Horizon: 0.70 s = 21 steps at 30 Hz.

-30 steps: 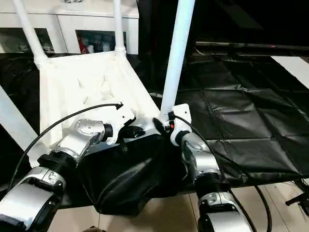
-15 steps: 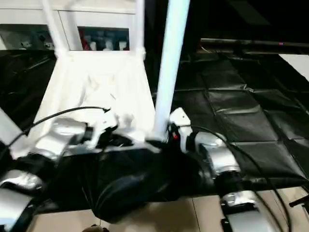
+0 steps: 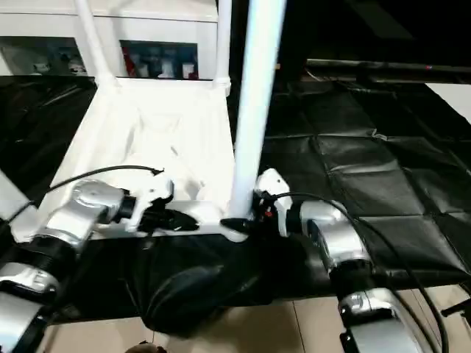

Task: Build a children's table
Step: Rotate leg to tighten

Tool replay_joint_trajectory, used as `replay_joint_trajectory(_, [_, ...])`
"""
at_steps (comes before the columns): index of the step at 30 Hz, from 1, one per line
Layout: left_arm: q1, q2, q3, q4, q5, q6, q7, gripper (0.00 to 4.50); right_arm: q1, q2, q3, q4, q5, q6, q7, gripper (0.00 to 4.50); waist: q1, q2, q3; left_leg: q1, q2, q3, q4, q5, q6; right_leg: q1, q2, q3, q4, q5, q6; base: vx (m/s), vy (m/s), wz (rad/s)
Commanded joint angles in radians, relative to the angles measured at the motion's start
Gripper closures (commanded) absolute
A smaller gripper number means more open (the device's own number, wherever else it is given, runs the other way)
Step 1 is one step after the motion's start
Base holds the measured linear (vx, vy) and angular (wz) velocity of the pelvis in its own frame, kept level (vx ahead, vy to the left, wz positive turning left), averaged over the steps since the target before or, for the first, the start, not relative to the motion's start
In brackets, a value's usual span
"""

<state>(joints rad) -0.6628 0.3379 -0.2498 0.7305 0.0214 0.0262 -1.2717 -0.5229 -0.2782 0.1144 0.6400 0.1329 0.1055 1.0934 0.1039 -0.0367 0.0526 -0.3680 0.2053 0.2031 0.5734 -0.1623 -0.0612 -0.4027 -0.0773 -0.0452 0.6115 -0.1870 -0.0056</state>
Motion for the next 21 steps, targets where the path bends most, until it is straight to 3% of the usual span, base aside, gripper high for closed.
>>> replay_joint_trajectory(1, [-0.017,-0.058,0.021,0.041,0.001,0.022,0.121,4.5,0.006,0.048,-0.012,0.03,-0.018,-0.003,-0.13,1.82,-0.003,0.0,-0.058,0.019,0.032,-0.016,-0.066,-0.276,-0.001,0.039,-0.066,0.037,-0.078,-0.259,-0.211,0.0,0.0,0.0])
replay_joint_trajectory(2, [-0.029,-0.086,0.028,0.062,0.008,0.029,0.187,4.5,0.008,0.081,-0.035,0.051,-0.025,-0.001,-0.237,1.82,-0.01,0.001,-0.055,0.021,0.031,-0.016,-0.068,-0.292,-0.015,0.032,-0.066,0.04,-0.083,-0.299,-0.198,0.0,0.0,0.0])
replay_joint_trajectory(4, [-0.044,-0.12,0.034,0.087,0.019,0.036,0.267,4.5,0.009,0.122,-0.064,0.074,-0.032,0.006,-0.364,1.83,-0.015,0.001,-0.055,0.023,0.029,-0.022,-0.071,-0.327,-0.033,0.032,-0.069,0.039,-0.091,-0.372,-0.178,0.0,0.0,0.0])
replay_joint_trajectory(9, [-0.094,-0.23,0.05,0.147,0.044,0.058,0.483,4.5,-0.01,0.243,-0.136,0.129,-0.028,0.043,-0.663,1.83,-0.022,0.004,-0.056,0.028,0.027,-0.024,-0.073,-0.35,-0.04,0.026,-0.066,0.04,-0.097,-0.394,-0.158,0.0,0.0,0.0])
replay_joint_trajectory(13, [-0.116,-0.278,0.049,0.173,0.056,0.052,0.548,4.5,-0.027,0.307,-0.13,0.138,-0.029,0.031,-0.699,1.83,-0.02,0.002,-0.057,0.023,0.025,-0.022,-0.072,-0.332,-0.022,0.029,-0.064,0.042,-0.096,-0.338,-0.158,0.0,0.0,0.0])
replay_joint_trajectory(15, [-0.113,-0.288,0.038,0.171,0.059,0.042,0.532,4.5,-0.033,0.326,-0.115,0.129,-0.025,0.0,-0.664,1.27,-0.017,0.003,-0.06,0.021,0.025,-0.02,-0.07,-0.307,-0.005,0.032,-0.064,0.042,-0.092,-0.292,-0.162,0.0,0.0,0.0])
replay_joint_trajectory(18, [-0.101,-0.276,0.021,0.161,0.066,0.022,0.491,4.5,-0.035,0.323,-0.101,0.112,-0.017,-0.011,-0.61,1.04,-0.018,0.004,-0.06,0.017,0.024,-0.02,-0.07,-0.299,0.001,0.034,-0.064,0.041,-0.091,-0.28,-0.165,0.0,0.0,0.0])
replay_joint_trajectory(21, [-0.075,-0.227,0.0,0.133,0.062,-0.009,0.381,4.5,-0.027,0.259,-0.046,0.069,-0.038,-0.034,-0.485,0.62,-0.018,0.002,-0.059,0.013,0.025,-0.022,-0.072,-0.312,0.009,0.037,-0.065,0.04,-0.094,-0.314,-0.156,0.0,0.0,0.0])
